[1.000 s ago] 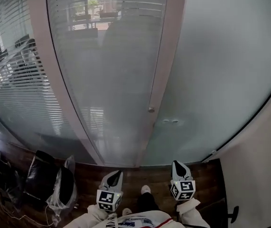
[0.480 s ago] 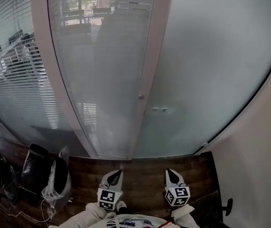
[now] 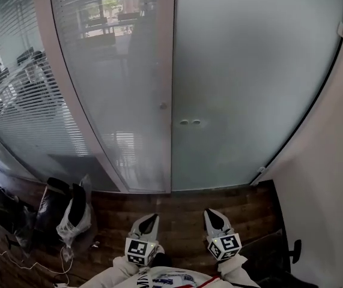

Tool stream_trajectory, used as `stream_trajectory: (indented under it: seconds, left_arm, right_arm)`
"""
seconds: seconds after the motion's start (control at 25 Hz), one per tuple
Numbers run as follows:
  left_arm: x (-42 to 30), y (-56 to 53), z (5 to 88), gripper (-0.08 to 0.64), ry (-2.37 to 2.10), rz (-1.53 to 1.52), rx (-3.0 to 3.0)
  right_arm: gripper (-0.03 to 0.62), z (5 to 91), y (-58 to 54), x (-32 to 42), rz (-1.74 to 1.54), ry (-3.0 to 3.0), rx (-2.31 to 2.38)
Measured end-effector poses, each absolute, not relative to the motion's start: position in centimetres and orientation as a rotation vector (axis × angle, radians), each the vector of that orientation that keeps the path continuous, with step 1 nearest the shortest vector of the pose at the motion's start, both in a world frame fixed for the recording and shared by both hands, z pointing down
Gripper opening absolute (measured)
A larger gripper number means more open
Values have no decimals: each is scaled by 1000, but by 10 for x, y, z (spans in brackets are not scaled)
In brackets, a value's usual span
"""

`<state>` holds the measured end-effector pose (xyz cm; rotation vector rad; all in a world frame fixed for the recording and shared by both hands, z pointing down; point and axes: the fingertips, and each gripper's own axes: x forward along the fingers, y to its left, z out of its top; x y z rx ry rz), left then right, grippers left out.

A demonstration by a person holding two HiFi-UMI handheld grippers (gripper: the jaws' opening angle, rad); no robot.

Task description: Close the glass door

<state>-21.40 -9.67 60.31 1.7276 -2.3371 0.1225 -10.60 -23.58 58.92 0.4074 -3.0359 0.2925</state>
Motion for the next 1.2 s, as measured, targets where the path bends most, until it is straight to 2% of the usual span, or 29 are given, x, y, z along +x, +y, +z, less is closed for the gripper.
stream_trajectory:
  seconds: [0.56, 0.8, 1.2]
  left_arm:
    - [-82, -77, 571, 3, -2425, 139, 1740]
    - [-63, -50, 574, 3, -2436, 166, 1698]
    - [-37, -21, 573, 3, -2406, 140, 1764]
  right_arm:
    - [8, 557, -195, 8, 216, -3225, 308]
    - [8, 572, -175, 26, 250, -3171, 306]
    - [6, 598, -142, 62, 262, -2997, 571]
